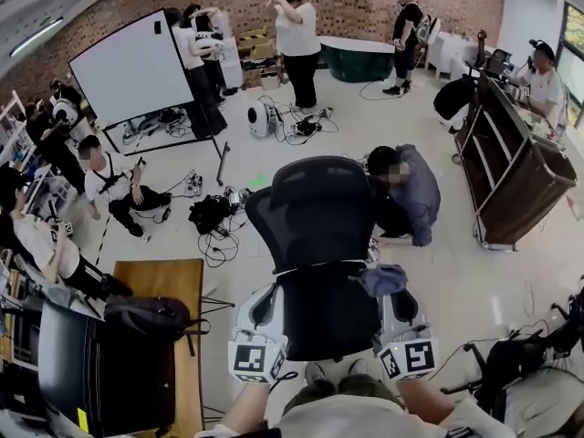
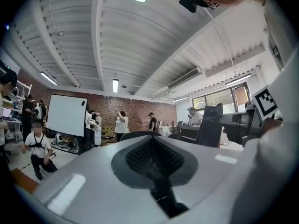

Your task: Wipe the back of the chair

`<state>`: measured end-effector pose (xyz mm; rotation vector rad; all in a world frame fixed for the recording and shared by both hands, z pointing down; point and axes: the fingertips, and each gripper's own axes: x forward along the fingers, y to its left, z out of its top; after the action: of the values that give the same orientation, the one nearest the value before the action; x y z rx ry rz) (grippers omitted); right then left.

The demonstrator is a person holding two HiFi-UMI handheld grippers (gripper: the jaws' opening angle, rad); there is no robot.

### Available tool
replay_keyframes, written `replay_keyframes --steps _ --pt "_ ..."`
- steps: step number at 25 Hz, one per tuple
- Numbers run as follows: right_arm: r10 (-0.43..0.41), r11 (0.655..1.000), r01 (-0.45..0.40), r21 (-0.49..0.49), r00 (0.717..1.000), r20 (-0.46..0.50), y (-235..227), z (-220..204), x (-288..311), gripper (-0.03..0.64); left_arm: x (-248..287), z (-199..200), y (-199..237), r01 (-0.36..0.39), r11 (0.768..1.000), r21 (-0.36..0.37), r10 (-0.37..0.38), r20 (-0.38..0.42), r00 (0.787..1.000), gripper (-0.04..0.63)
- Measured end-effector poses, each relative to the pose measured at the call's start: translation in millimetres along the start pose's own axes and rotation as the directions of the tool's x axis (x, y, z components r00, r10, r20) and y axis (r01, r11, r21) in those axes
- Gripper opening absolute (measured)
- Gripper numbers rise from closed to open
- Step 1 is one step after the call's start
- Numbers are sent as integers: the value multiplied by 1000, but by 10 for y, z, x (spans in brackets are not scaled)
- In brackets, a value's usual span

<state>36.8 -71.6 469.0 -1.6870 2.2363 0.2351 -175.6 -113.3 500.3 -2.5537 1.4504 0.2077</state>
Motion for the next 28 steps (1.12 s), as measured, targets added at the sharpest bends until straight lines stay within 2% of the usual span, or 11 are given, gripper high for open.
replay_keyframes --steps 5,9,14,19,23,28 --pt "12 1000 -12 22 1000 21 175 84 -352 52 -293 92 -130 -25 1000 6 25 21 999 20" --pt "52 999 -53 6 997 53 232 350 -998 52 -815 273 -610 -40 998 40 39 33 999 20" --pt "90 996 -92 18 994 62 213 644 -1991 52 -1604 401 -1375 -82 996 37 81 39 996 20" --pt "81 994 -84 65 996 42 136 880 -2798 51 -2188 541 -2063 -71 997 32 72 -5 997 20" --pt "94 992 -98 74 994 46 168 1115 -3293 49 -2593 865 -2428 -82 996 42 81 22 996 20" --pt "77 994 -82 72 995 64 188 1323 -3682 49 -2836 1075 -2683 -73 995 63 70 49 996 20"
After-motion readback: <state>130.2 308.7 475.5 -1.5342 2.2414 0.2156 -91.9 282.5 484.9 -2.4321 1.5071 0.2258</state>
